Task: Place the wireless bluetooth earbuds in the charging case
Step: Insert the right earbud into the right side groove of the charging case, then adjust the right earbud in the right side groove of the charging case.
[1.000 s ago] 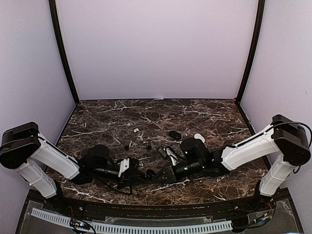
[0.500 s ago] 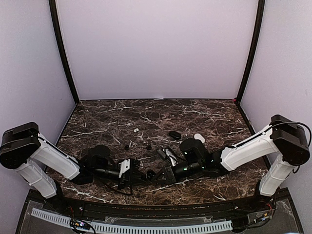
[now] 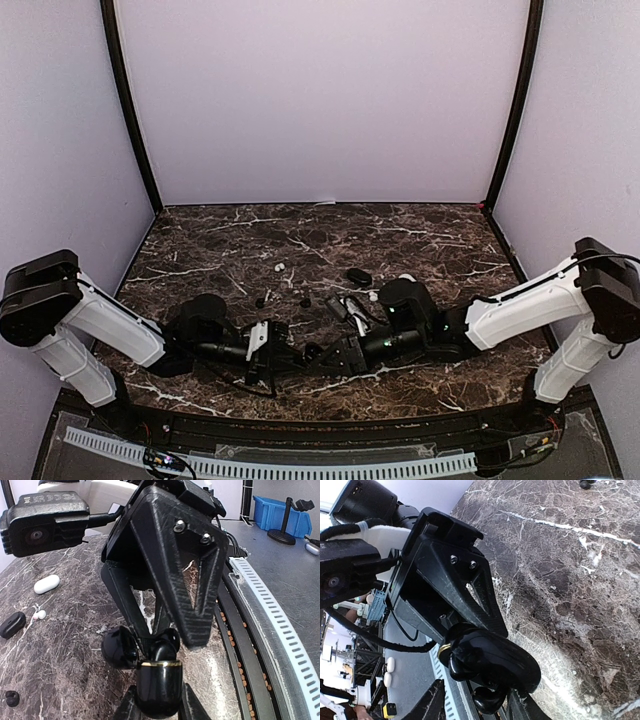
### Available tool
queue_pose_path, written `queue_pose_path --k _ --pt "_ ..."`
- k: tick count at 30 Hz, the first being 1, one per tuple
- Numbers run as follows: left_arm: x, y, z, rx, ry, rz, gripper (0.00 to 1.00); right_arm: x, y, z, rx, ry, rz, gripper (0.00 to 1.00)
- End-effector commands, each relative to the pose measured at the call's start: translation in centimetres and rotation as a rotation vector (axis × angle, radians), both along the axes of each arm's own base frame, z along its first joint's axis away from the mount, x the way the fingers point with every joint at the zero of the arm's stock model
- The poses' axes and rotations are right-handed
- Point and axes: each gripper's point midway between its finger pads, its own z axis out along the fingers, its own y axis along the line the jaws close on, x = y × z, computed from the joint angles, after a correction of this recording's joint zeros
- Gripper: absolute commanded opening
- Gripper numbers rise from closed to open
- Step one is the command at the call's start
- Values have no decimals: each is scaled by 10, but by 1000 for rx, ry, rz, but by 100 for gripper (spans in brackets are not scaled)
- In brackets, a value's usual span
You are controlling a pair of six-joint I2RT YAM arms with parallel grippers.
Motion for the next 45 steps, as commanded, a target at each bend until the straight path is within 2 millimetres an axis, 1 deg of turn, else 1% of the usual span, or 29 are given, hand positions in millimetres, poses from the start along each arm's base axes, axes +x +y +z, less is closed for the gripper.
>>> queue_pose_path --k 1,6,16,21,36,45 --pt "-2 -7 13 -42 -12 -19 7 3 2 19 57 -51 -18 43" --pt "-1 -7 13 -43 -8 -18 7 7 -2 22 53 -58 -41 42" --pt "-2 -6 13 -44 -3 -17 7 11 -10 18 33 -57 -66 43" --pt "-1 -7 13 -44 -3 -16 7 11 -13 19 34 -66 -73 43" --pt "-1 -7 13 -44 -4 -15 7 7 -32 12 8 -66 -93 44" --pt "-2 -7 13 -43 2 -19 7 6 -38 12 0 -120 -83 43"
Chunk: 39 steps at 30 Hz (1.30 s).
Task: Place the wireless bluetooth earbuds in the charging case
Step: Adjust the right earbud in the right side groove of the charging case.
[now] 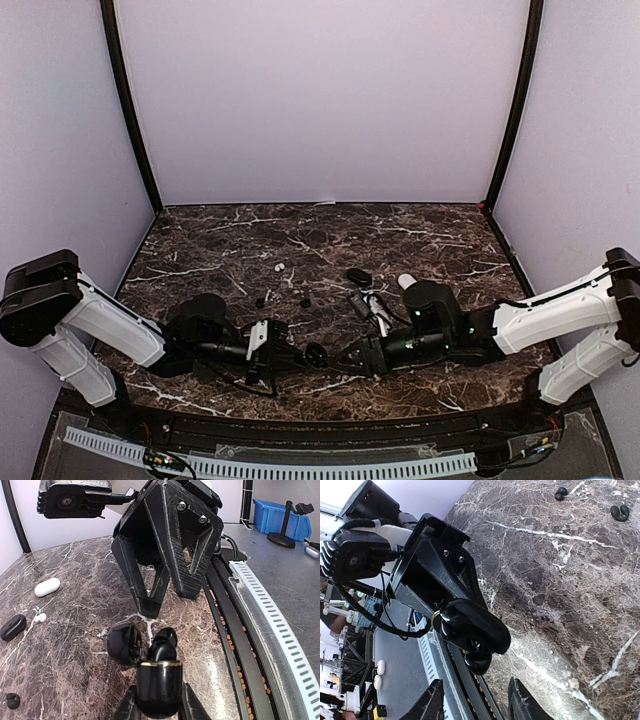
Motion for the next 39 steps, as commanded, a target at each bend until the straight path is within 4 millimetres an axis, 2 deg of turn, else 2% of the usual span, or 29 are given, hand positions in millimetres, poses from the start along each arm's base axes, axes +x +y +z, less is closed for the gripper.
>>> queue_pose_path --k 1,7,12,25,31,39 --pt "-2 -6 10 -30 -3 -20 7 3 -3 4 10 -55 2 42" --pt "-2 -6 10 -27 2 -19 7 -2 1 2 -5 -105 38 27" --pt "-2 -6 9 -27 1 -20 7 -5 9 -6 -26 -109 64 20" --pt "-2 -6 9 -26 -1 -21 7 -6 21 0 -6 -120 88 15" --pt "-3 -6 9 -26 -1 -24 7 -3 24 -3 -21 -123 83 10" --pt "-5 -6 10 -31 -1 -37 7 -1 27 -3 -23 -123 81 8"
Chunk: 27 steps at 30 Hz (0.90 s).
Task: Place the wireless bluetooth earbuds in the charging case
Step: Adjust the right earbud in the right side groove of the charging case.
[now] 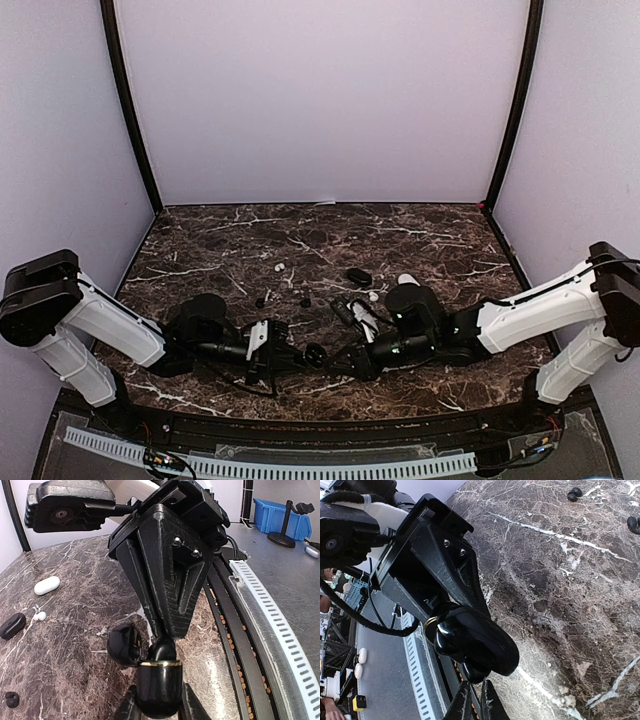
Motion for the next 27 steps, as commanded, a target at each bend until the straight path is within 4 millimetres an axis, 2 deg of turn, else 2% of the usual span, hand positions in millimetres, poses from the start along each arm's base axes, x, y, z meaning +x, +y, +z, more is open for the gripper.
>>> queue_pose_path --k 1,15,22,27 --pt "-5 -6 11 -35 -9 -40 7 3 11 11 34 -23 7 8" --pt "-6 -6 12 -39 -11 -45 7 -1 18 16 71 -7 36 9" --pt "-3 -5 17 -58 -2 -18 7 1 -4 23 61 -66 5 12" --pt "-4 -5 18 -62 3 -27 7 22 -21 31 67 -106 -78 11"
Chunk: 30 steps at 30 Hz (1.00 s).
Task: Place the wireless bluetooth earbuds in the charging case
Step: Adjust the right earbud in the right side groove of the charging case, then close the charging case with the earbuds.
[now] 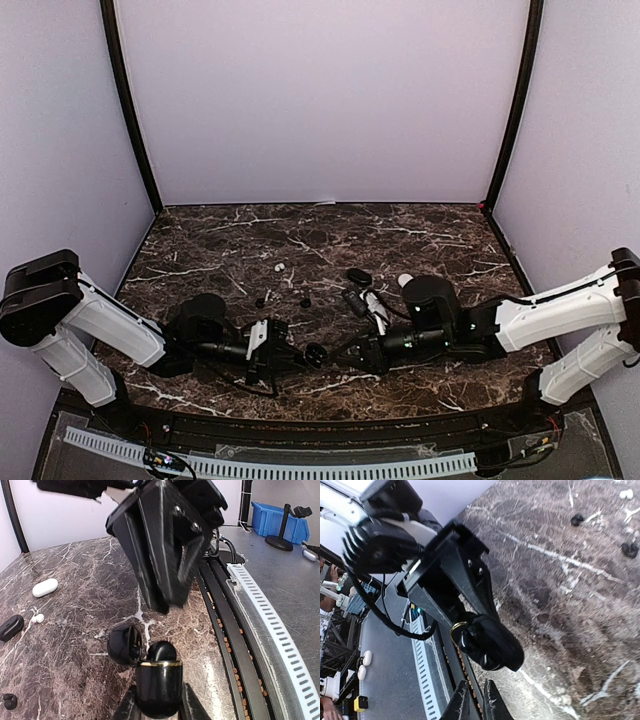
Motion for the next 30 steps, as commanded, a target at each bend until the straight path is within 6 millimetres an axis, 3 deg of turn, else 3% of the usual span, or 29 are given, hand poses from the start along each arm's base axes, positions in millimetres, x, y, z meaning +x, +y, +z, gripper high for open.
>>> queue_pose_path --k 1,5,8,12,16,22,27,30 --pt "-4 -4 16 -53 -15 -26 7 26 -13 8 13 -60 -96 10" --pt "-10 -2 19 -70 -35 -58 7 55 -10 3 -23 -86 -174 1" --pt "-14 -1 20 -79 -39 -75 7 64 10 5 -25 -101 -132 0" --pt "-13 -1 18 -72 -35 -76 7 50 39 1 6 -59 27 0" --pt "-8 -2 16 -55 -28 -45 7 26 50 1 58 -35 142 0" --pt "11 -4 13 -32 3 54 7 -4 47 3 86 -43 233 0" --pt "19 -3 15 -34 30 88 7 4 31 1 59 -70 147 0" --pt "26 -1 16 -36 35 131 7 30 20 -6 -19 -118 3 0"
